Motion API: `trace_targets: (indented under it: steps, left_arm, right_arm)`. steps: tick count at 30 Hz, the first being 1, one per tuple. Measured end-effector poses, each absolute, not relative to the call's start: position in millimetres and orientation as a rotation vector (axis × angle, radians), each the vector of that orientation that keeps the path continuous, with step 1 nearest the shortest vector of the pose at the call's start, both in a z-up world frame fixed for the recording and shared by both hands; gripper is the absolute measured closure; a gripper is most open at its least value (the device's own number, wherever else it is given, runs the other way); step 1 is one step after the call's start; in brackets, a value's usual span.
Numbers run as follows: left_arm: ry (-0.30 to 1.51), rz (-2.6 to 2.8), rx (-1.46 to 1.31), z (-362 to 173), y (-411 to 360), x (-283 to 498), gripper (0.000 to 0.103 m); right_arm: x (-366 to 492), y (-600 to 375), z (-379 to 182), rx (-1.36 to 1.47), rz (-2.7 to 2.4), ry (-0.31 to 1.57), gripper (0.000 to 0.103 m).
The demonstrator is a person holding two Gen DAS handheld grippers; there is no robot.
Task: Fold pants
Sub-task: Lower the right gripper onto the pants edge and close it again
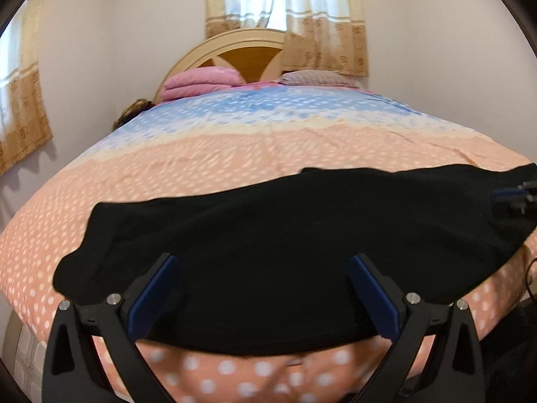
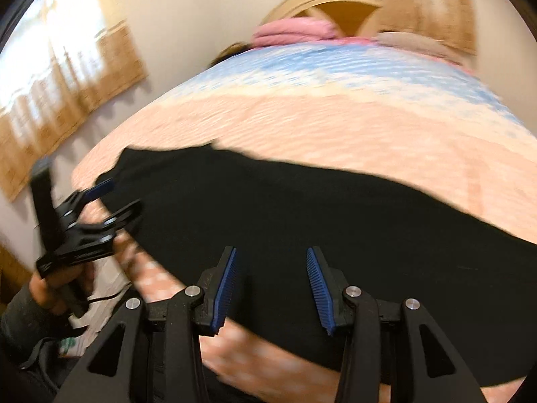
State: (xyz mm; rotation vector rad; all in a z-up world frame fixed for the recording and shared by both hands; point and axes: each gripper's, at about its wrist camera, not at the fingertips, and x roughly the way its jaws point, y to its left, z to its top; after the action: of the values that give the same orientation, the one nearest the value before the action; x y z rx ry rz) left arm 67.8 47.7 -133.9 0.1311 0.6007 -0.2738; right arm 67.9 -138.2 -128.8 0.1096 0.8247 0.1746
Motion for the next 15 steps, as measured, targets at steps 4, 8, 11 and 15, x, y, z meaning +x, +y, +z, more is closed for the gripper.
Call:
trace_targets:
  steps: [4, 8, 11, 15]
  left_arm:
    - [0.652, -0.304, 0.141, -147.0, 30.2, 74.8, 0.0]
    - [0.68, -0.319, 0.075, -160.1, 36.9, 77.1, 0.0]
    - [0.687, -0.293, 0.098, -151.9, 32.5, 76.6, 0.0]
    - [0.648, -0.3, 0.102, -136.4, 18.9, 71.6, 0.0]
  right_arm:
    - [56.3, -192.0, -129.2, 0.167, 0.053, 0.823, 0.056]
    - [54.2, -235.9, -144.2, 0.236, -0.041, 0.845, 0.055]
    - [49.9, -254.4, -143.2, 0.321, -0.004, 0.825, 0.055]
    - [36.7, -276.2, -124.3, 0.294, -0.097, 0.747, 0.054]
